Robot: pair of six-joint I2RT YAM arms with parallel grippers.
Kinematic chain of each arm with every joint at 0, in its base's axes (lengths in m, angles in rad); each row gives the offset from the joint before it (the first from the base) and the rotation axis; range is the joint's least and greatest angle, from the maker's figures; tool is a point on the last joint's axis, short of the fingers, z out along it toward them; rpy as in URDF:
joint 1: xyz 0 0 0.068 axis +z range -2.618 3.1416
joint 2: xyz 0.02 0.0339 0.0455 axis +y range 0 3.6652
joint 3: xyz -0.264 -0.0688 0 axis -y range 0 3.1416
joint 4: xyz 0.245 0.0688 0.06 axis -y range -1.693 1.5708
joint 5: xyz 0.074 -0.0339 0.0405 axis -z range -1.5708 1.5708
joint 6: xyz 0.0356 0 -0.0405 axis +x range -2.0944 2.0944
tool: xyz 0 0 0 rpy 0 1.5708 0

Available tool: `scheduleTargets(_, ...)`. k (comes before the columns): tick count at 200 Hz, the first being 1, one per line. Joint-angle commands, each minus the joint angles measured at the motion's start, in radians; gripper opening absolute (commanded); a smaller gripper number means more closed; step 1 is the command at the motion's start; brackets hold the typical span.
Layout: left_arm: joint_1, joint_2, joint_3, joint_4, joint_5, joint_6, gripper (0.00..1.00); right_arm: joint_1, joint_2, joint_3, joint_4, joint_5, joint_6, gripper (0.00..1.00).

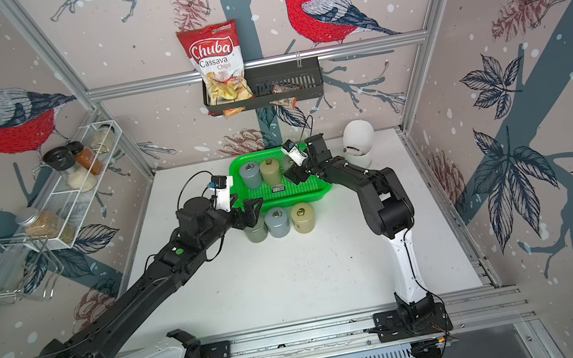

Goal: Take the tea canister out of the basket
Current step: Pick up the tea canister from the basket, then place the tea canister at the center of the board.

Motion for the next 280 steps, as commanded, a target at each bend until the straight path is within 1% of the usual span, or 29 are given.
scheduleTargets(1,0.001,-0.042,-0.003,0.029,0.053,-0.015,0.97,0.006,-0.062,0.020,0.009,-0.019,0.047,0.00)
scheduleTargets(36,0.002,-0.130,-0.032,0.046,0.053,-0.050,0.97,0.022,-0.195,-0.046,-0.012,-0.012,0.067,0.00)
scheduleTargets(67,0.002,-0.182,-0.023,0.054,0.128,-0.090,0.97,0.042,-0.326,-0.103,-0.047,0.002,0.099,0.00)
scheduleTargets(90,-0.001,-0.199,-0.004,0.044,0.148,-0.105,0.97,0.058,-0.425,-0.134,-0.115,0.015,0.120,0.00)
scheduleTargets(101,-0.004,-0.200,0.001,0.046,0.159,-0.104,0.97,0.068,-0.484,-0.177,-0.129,0.036,0.128,0.00)
scheduleTargets(116,-0.022,-0.189,0.008,0.046,0.161,-0.094,0.97,0.080,-0.576,-0.243,-0.146,0.076,0.140,0.00)
scheduleTargets(131,-0.058,-0.161,0.030,0.029,0.148,-0.069,0.97,0.081,-0.669,-0.315,-0.157,0.110,0.171,0.00)
scheduleTargets(155,-0.113,-0.085,0.071,0.005,0.153,-0.025,0.97,0.081,-0.814,-0.443,-0.146,0.190,0.240,0.00)
scheduleTargets(178,-0.145,-0.029,0.088,0.022,0.168,0.006,0.97,0.080,-0.928,-0.557,-0.154,0.272,0.312,0.00)
scheduleTargets(198,-0.163,0.024,0.118,-0.004,0.178,0.036,0.97,0.080,-1.012,-0.673,-0.145,0.313,0.358,0.00)
scheduleTargets(212,-0.175,0.057,0.135,-0.022,0.195,0.057,0.97,0.080,-1.052,-0.749,-0.129,0.337,0.380,0.00)
scheduleTargets(232,-0.192,0.091,0.136,-0.006,0.206,0.070,0.97,0.081,-1.071,-0.824,-0.111,0.371,0.421,0.00)
scheduleTargets(261,-0.200,0.126,0.137,0.009,0.204,0.071,0.97,0.084,-1.044,-0.888,-0.049,0.396,0.495,0.00)
scheduleTargets(280,-0.200,0.128,0.136,0.002,0.193,0.075,0.97,0.087,-1.006,-0.927,0.006,0.413,0.504,0.00)
